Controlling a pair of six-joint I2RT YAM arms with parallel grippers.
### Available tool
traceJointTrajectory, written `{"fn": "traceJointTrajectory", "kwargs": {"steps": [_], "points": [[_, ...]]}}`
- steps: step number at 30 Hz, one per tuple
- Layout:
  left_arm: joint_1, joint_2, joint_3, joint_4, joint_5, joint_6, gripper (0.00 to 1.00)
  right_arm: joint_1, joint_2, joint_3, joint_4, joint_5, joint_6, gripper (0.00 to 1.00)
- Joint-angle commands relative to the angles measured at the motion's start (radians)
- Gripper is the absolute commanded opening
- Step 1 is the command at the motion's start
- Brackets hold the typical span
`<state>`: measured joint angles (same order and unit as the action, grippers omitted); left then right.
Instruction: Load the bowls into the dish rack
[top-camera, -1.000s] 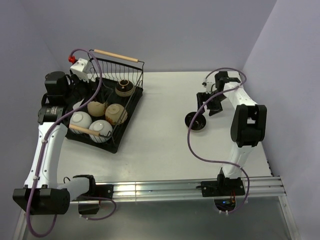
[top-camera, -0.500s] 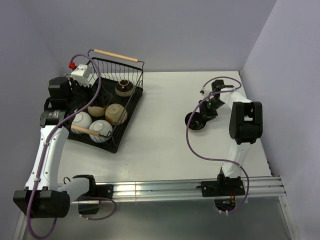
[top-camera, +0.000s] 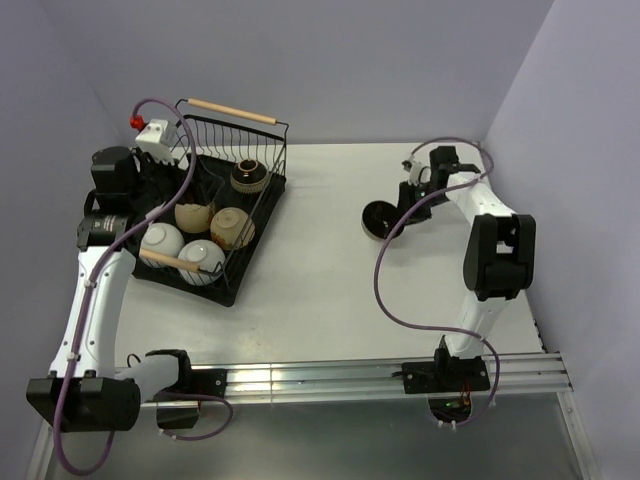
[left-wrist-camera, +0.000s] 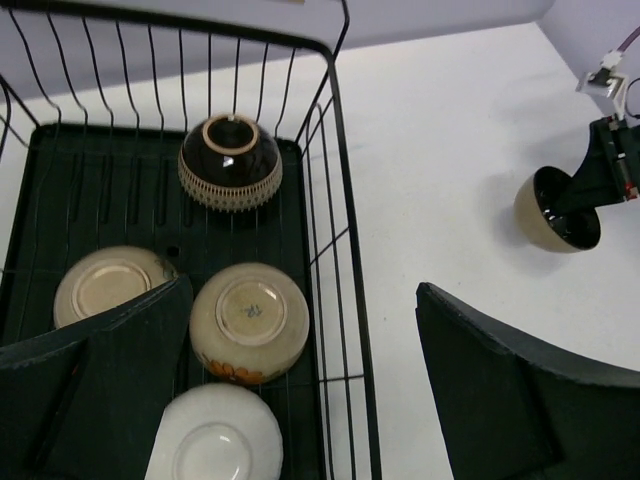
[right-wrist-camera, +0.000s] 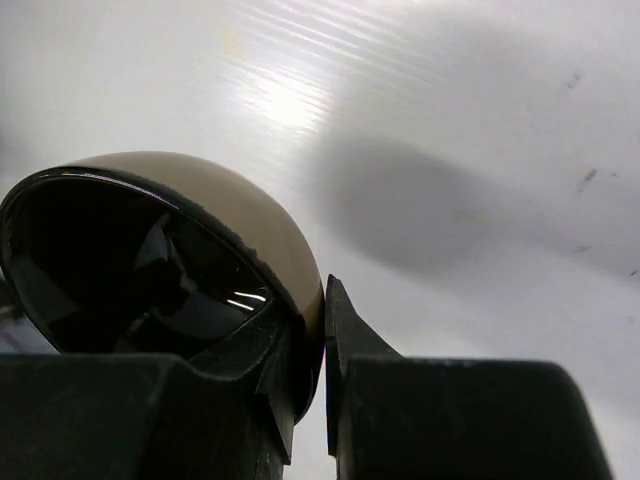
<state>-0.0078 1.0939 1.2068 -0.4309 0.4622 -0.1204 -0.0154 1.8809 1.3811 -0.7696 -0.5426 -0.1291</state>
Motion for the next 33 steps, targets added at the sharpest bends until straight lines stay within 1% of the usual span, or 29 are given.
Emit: {"fn": "traceJointTrajectory", "kwargs": {"steps": [1,3,4,5,6,7,8,9,10,11,13,14,15,16,20,22,24,26,29,33], "points": [[0.005,0.038,0.114,0.015,0.053,-0.004,1.0,0.008,-0.172,0.146,0.064,-0.225,0.109,0.0],[0.034,0.024,0.112,0.072,0.078,-0.038,0.99,0.011,-0.183,0.22,0.076,-0.247,0.15,0.0],[0.04,0.017,0.112,0.105,0.085,-0.051,0.99,0.041,-0.18,0.313,0.075,-0.252,0.184,0.0],[0.04,0.023,0.137,0.13,0.09,-0.083,0.99,0.051,-0.177,0.363,0.078,-0.258,0.201,0.0],[0.04,0.04,0.169,0.118,0.101,-0.102,1.0,0.064,-0.172,0.41,0.085,-0.267,0.222,0.0],[0.042,0.094,0.207,0.098,0.113,-0.122,1.0,0.069,-0.161,0.491,0.098,-0.278,0.271,0.0],[0.043,0.127,0.29,0.055,0.125,-0.165,0.99,0.083,-0.154,0.528,0.128,-0.293,0.298,0.0],[0.046,0.156,0.327,0.043,0.151,-0.185,1.0,0.091,-0.146,0.559,0.148,-0.298,0.325,0.0],[0.061,0.199,0.351,0.047,0.241,-0.206,1.0,0.1,-0.138,0.609,0.17,-0.303,0.373,0.0],[0.068,0.208,0.358,0.073,0.281,-0.253,1.0,0.11,-0.122,0.631,0.208,-0.312,0.396,0.0],[0.075,0.195,0.323,0.231,0.37,-0.303,1.0,0.153,-0.095,0.67,0.249,-0.31,0.448,0.0],[0.075,0.186,0.265,0.295,0.395,-0.352,1.0,0.17,-0.089,0.673,0.3,-0.31,0.466,0.0],[0.075,0.179,0.242,0.399,0.407,-0.382,1.0,0.187,-0.08,0.676,0.321,-0.303,0.492,0.0],[0.075,0.187,0.228,0.423,0.432,-0.424,0.99,0.227,-0.056,0.697,0.335,-0.293,0.496,0.0],[0.075,0.26,0.249,0.423,0.492,-0.479,1.0,0.328,0.043,0.812,0.361,-0.246,0.519,0.0],[0.077,0.271,0.234,0.465,0.492,-0.484,1.0,0.36,0.073,0.852,0.392,-0.221,0.543,0.0],[0.077,0.277,0.214,0.454,0.48,-0.47,0.99,0.403,0.121,0.877,0.421,-0.218,0.563,0.0],[0.075,0.279,0.185,0.477,0.49,-0.489,0.99,0.439,0.164,0.897,0.453,-0.214,0.58,0.0],[0.075,0.285,0.128,0.556,0.538,-0.553,0.99,0.459,0.213,0.917,0.489,-0.217,0.608,0.0],[0.074,0.325,0.111,0.54,0.515,-0.582,0.99,0.486,0.261,0.94,0.507,-0.221,0.625,0.0]]}}
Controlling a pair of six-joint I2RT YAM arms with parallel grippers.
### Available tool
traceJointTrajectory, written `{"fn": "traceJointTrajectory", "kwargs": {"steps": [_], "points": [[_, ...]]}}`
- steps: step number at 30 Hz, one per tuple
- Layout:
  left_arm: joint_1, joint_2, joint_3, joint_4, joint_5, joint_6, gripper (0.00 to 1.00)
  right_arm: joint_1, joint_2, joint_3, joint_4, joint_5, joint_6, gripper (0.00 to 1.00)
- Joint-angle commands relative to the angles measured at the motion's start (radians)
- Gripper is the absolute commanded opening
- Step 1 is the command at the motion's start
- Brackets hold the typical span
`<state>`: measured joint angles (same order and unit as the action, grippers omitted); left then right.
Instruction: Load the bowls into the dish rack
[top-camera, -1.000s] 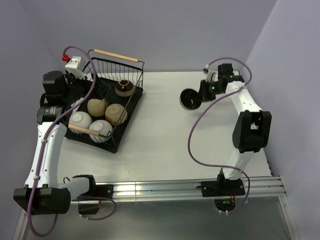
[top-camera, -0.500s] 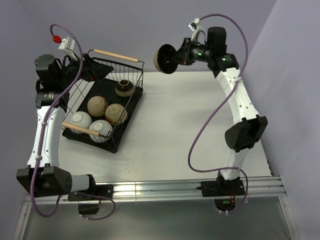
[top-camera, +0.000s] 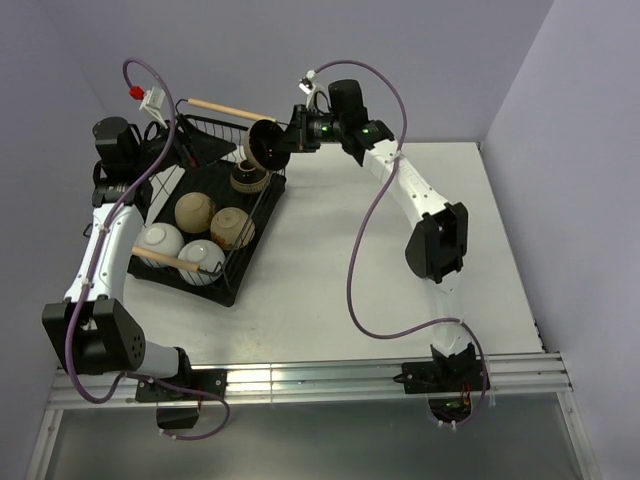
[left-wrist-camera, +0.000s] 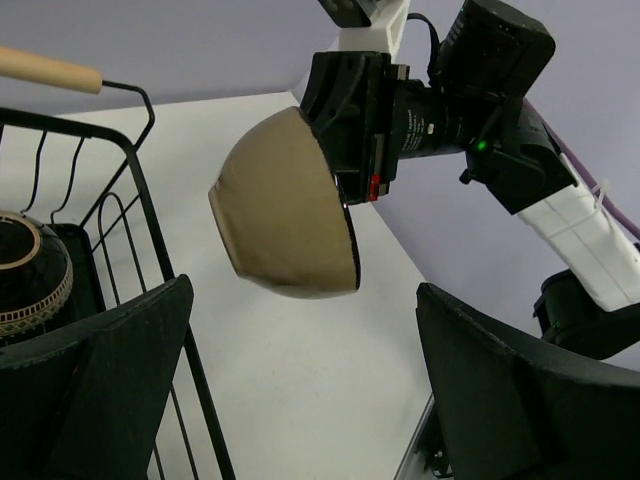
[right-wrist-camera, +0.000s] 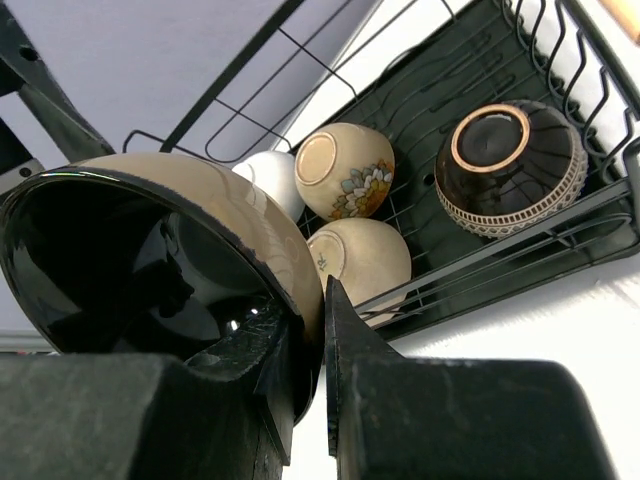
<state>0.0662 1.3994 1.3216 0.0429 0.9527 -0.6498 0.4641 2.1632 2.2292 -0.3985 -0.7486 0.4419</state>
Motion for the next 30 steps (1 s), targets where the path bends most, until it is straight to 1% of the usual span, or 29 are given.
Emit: {"fn": "traceJointTrajectory", "kwargs": {"steps": [1,3,7,9,15,19,24,27,29,30], "points": [[0.0,0.029,-0.005,0.068,0.023,-0.066,0.99,0.01,-0.013,0.089,0.144,-0.017,0.058,0.0],[-0.006,0.049,-0.005,0.055,0.003,-0.068,1.0,0.019,-0.002,0.081,0.17,-0.018,0.073,0.0],[-0.029,0.069,0.001,0.008,-0.089,-0.004,1.0,0.03,0.033,0.092,0.199,-0.023,0.095,0.0],[-0.04,0.084,0.001,-0.001,-0.104,0.004,0.99,0.034,0.044,0.093,0.211,-0.02,0.098,0.0],[-0.048,0.095,-0.064,0.138,-0.058,-0.057,0.99,0.061,0.075,0.09,0.228,-0.017,0.109,0.0],[-0.055,0.116,-0.09,0.161,-0.037,-0.065,0.99,0.074,0.084,0.087,0.239,-0.021,0.115,0.0],[-0.057,0.125,-0.13,0.241,-0.022,-0.114,1.0,0.088,0.107,0.093,0.257,-0.021,0.132,0.0],[-0.057,0.135,-0.127,0.244,-0.034,-0.12,1.0,0.097,0.118,0.093,0.257,-0.026,0.135,0.0],[-0.086,0.139,-0.124,0.241,-0.043,-0.119,0.99,0.1,0.121,0.084,0.259,-0.024,0.138,0.0],[-0.089,0.139,-0.128,0.25,-0.048,-0.125,0.97,0.103,0.118,0.08,0.263,-0.024,0.139,0.0]]}}
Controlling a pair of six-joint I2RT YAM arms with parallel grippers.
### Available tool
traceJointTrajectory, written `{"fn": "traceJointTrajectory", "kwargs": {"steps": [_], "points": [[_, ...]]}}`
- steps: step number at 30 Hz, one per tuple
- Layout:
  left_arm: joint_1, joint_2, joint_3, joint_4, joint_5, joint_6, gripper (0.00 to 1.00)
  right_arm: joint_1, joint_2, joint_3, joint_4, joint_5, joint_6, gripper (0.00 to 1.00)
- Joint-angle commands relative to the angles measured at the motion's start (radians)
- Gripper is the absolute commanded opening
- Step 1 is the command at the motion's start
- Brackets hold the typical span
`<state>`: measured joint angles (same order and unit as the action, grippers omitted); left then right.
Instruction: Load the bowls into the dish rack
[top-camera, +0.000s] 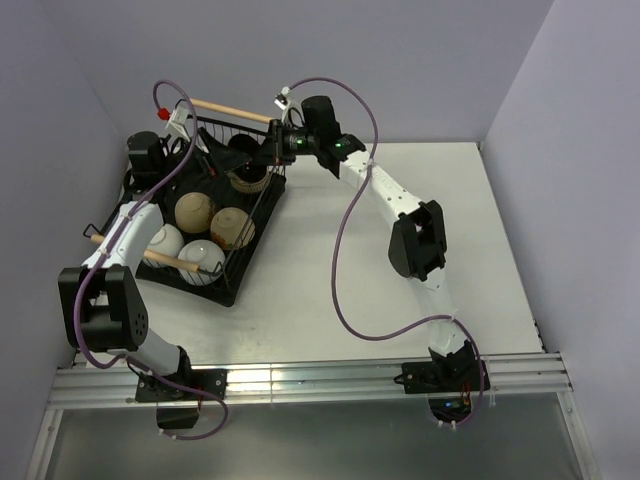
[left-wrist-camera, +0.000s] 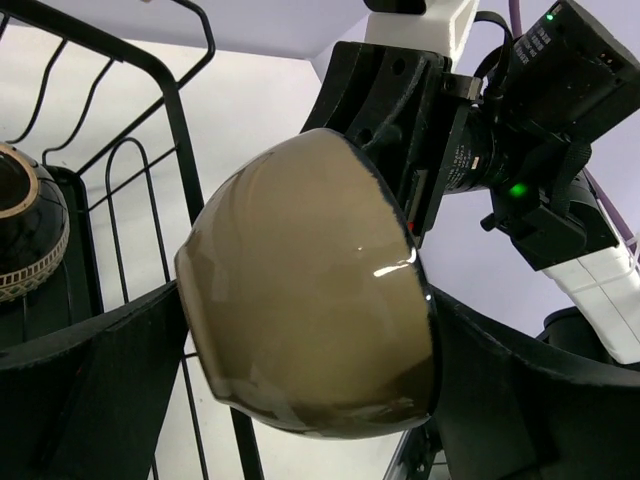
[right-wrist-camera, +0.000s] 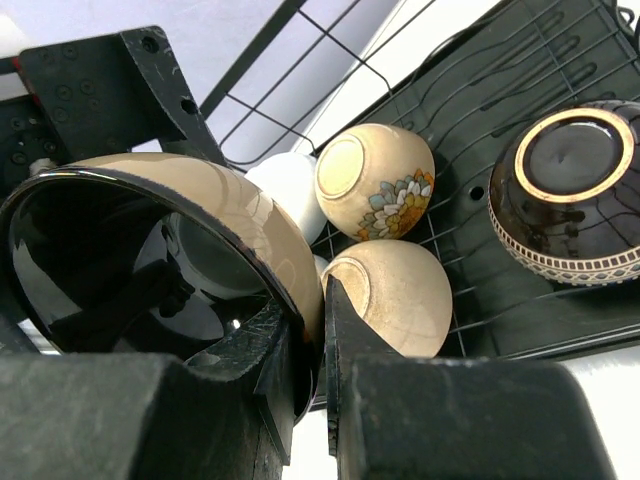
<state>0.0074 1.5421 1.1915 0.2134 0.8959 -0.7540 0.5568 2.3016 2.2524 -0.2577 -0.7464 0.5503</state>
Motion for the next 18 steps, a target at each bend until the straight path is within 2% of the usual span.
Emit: {"fn": "traceJointTrajectory", "kwargs": {"steps": [1,3,6,11,14,17,18], "points": [[-0.03,-0.004,0.0,0.089,0.0,-0.027,0.95,0.011,-0.022,0.05,0.129,-0.027,0.031,0.0],[-0.03,-0.002,-0.009,0.107,-0.008,-0.047,0.89,0.012,-0.025,0.044,0.133,-0.025,0.037,0.0],[-0.03,-0.01,-0.02,0.119,-0.003,-0.057,0.84,0.011,-0.024,0.045,0.124,-0.019,0.031,0.0],[-0.03,-0.028,-0.018,0.11,0.012,-0.048,0.88,0.002,-0.018,0.044,0.12,-0.018,0.03,0.0],[-0.03,-0.031,-0.02,0.119,0.008,-0.054,0.77,0.003,-0.016,0.035,0.126,-0.031,0.034,0.0],[-0.03,-0.025,-0.023,0.15,0.003,-0.082,0.63,0.005,-0.014,0.033,0.135,-0.05,0.042,0.0],[-0.03,-0.022,-0.021,0.155,0.001,-0.094,0.55,0.005,-0.014,0.035,0.136,-0.05,0.043,0.0]]}}
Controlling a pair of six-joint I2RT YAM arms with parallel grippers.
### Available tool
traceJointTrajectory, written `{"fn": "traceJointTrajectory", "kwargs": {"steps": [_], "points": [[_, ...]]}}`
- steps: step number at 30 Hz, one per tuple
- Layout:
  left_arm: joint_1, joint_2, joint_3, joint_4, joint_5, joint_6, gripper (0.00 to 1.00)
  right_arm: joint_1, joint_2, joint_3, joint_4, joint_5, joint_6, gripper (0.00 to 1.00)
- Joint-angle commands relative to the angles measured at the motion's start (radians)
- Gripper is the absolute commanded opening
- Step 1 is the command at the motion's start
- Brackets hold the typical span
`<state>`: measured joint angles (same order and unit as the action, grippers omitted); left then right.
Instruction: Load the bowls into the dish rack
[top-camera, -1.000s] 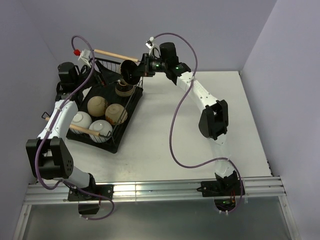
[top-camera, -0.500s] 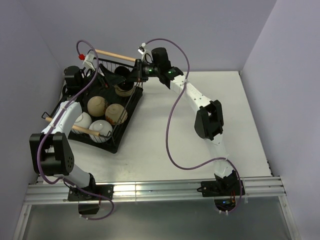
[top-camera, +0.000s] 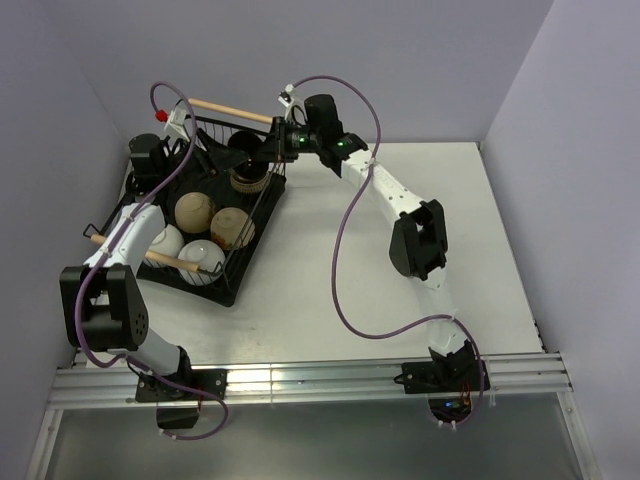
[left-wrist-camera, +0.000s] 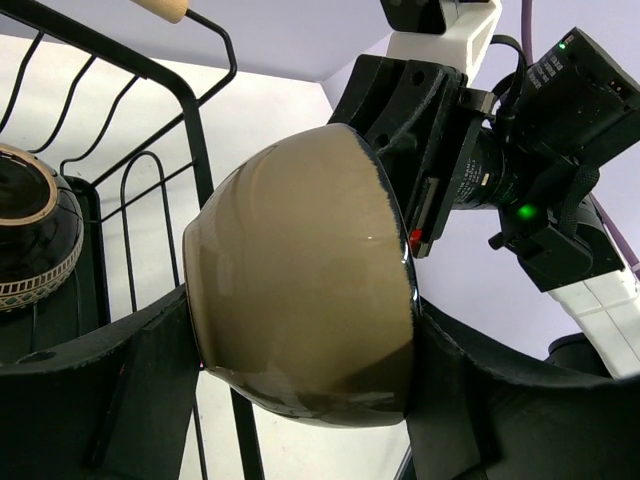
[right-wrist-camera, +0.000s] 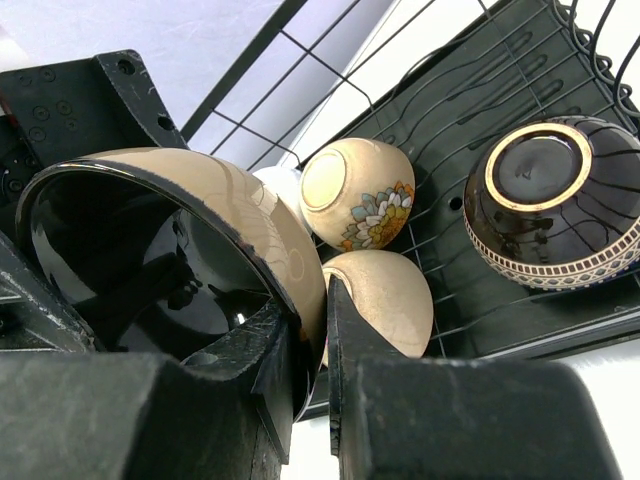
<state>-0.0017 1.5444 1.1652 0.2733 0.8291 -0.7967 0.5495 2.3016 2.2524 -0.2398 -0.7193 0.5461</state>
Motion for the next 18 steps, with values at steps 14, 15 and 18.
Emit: {"fn": "traceJointTrajectory", "kwargs": {"steps": [14,15,18], "points": [[0.005,0.006,0.028,0.067,-0.012,-0.056,0.0,0.012,-0.008,0.036,0.102,-0.072,0.041,0.45],[0.026,0.006,0.03,0.067,-0.015,-0.056,0.0,0.012,-0.008,0.035,0.1,-0.072,0.043,0.47],[0.032,0.013,0.033,0.066,-0.024,-0.064,0.0,0.012,-0.007,0.036,0.102,-0.071,0.045,0.5]]}}
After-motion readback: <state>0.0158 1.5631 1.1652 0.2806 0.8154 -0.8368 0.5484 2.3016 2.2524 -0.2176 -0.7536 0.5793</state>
